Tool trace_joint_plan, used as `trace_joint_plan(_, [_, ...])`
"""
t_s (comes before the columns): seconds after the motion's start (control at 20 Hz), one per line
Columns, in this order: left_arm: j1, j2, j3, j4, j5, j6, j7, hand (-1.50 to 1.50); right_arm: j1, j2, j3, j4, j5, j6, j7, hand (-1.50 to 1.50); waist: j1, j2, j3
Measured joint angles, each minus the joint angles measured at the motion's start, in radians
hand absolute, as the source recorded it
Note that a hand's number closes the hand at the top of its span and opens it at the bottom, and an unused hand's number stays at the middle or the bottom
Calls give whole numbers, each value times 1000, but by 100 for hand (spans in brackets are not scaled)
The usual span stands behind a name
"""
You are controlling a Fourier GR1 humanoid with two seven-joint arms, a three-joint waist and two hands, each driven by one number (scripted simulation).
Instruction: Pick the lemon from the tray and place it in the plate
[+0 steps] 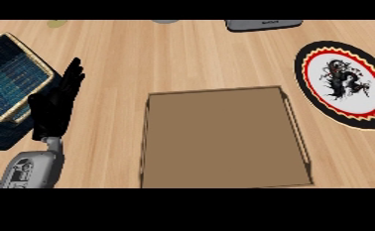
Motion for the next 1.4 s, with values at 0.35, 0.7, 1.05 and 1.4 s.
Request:
trace_joint_plan(0.35, [-18,-9,-18,-10,1,-12,4,0,9,-123,-239,206,-202,30,-455,150,41,8,-3])
trace_joint_plan(0.7, [-68,-28,-55,9,-16,-29,6,0,-58,-240,-295,563,-261,178,-795,150,110,20,-9])
trace_joint_plan(1.05, [-83,-50,-72,14,-25,-35,15,0,-266,-203,-174,792,-171,162,-855,150,140,21,-11])
trace_joint_plan(1.4, [-98,-57,-66,44,-43,-28,-4,0,-404,-102,-39,882,-13,27,-842,150,137,20,-12])
